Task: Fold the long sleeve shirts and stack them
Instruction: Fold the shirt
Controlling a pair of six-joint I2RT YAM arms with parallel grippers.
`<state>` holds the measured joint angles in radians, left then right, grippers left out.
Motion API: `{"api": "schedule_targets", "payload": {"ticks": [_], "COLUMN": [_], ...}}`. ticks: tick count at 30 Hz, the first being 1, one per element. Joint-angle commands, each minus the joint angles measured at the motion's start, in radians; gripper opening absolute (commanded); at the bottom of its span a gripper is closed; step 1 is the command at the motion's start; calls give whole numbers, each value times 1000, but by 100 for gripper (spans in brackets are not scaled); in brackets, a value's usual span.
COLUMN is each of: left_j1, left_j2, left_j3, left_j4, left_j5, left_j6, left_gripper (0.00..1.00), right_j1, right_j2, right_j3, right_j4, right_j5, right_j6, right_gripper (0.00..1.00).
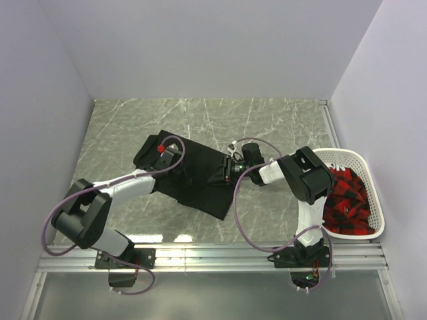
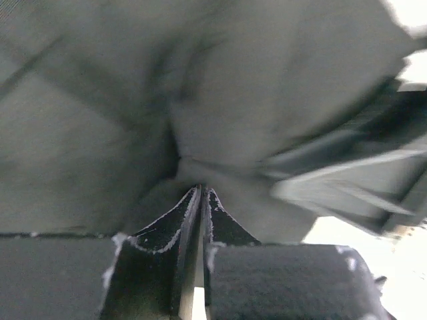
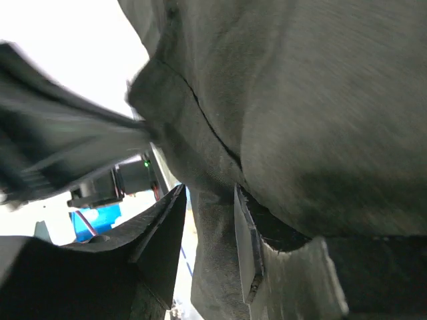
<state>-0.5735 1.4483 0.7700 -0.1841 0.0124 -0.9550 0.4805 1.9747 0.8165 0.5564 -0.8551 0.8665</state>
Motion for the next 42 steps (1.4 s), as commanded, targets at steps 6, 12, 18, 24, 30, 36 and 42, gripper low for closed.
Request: {"api": "schedule_targets", "payload": {"ticks": [6,12,18,24,30,36,42], "left_j1": [4,4,4,8,24,32,32], "left_j2": [96,126,129,135,141,144,149], "left_j3": [-51,-34,-34,-34,-46,-44,-41], "left_j4": [58,43,34,28,32,32,31], "left_j5": [-11,-9,-9,-9,-9,-11,-11], "left_j6": [-25,-27,-27,-30,-40,-36,-30], "left_gripper": [10,9,9,8,7,7,7], "right_j1": [-43,-56,-100,-169,-207,-253,-278], "right_j2": [-125,-116,24,101,113,131,119], "right_j3": [24,75,69,79,111,130,162], "right_j4": [-110,-58,115,166,117,126,40], "right_j5": [87,111,153,203,268,283,327], "right_j6": [-87,-51,95,151,135,164,129], "right_gripper": [44,44,45,44,44,44,45]}}
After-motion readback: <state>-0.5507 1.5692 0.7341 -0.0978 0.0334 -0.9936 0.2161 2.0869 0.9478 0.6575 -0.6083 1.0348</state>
